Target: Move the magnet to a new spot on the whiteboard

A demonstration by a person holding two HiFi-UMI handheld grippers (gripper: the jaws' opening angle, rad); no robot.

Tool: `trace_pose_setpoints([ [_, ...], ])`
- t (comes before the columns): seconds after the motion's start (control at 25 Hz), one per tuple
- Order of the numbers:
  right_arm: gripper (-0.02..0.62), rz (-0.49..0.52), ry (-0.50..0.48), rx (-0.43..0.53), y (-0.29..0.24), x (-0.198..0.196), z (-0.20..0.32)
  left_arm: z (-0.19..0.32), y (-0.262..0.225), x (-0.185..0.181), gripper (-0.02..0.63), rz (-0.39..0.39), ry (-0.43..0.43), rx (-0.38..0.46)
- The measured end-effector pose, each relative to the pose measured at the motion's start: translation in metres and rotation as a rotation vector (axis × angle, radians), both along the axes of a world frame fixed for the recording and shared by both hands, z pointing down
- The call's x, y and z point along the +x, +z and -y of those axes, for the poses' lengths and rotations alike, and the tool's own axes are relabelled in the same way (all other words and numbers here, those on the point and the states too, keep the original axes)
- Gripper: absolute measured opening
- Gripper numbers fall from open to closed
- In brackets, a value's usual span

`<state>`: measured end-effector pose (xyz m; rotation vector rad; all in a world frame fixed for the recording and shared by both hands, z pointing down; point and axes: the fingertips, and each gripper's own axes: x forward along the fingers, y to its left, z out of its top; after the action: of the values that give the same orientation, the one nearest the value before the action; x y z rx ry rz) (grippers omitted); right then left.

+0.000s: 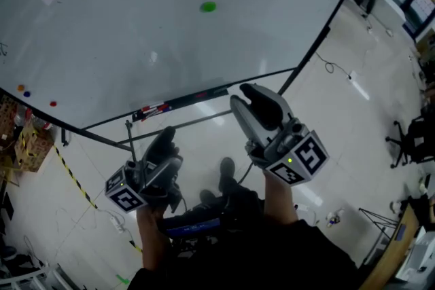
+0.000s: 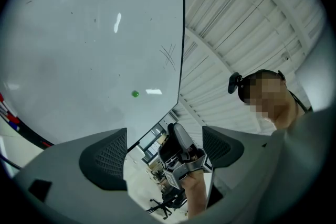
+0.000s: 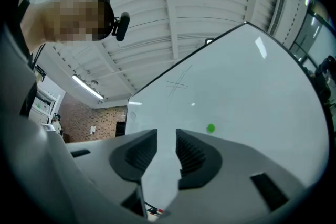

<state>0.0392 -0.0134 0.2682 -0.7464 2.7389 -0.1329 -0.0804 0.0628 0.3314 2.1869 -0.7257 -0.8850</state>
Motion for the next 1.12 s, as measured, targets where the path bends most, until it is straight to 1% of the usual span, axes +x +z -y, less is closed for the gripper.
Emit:
trace_pose_setpoints([
  [0.2, 0.138, 0.002, 0.022, 0.015, -0.006, 0.002, -0.045, -0.038, -0.005, 0.001, 0.440, -0.008, 0.035, 0.033],
  [0.36, 0.138, -0.010, 0.036, -0.011, 0.002, 0.003, -0.067, -0.056, -0.001, 0.001, 0.440, -0.033, 0.065, 0.027],
  [0.56, 0.138, -0.027, 0.049, -0.024, 0.004, 0.002, -0.079, -0.064, 0.001, 0.002, 0.440, -0.068, 0.092, 0.017],
  [0.76, 0.138, -0.049, 0.047, -0.025, 0.002, 0.000, -0.096, -0.077, 0.003, 0.003, 0.440, -0.075, 0.119, 0.033],
  [0.96, 0.138, -0.051, 0.013, -0.036, 0.002, -0.008, -0.087, -0.068, 0.002, 0.000, 0.440, -0.098, 0.098, 0.041],
  [1.12, 0.138, -0.039, -0.029, -0.035, -0.003, -0.014, -0.109, -0.088, -0.005, 0.000, 0.440, -0.096, 0.085, 0.057],
])
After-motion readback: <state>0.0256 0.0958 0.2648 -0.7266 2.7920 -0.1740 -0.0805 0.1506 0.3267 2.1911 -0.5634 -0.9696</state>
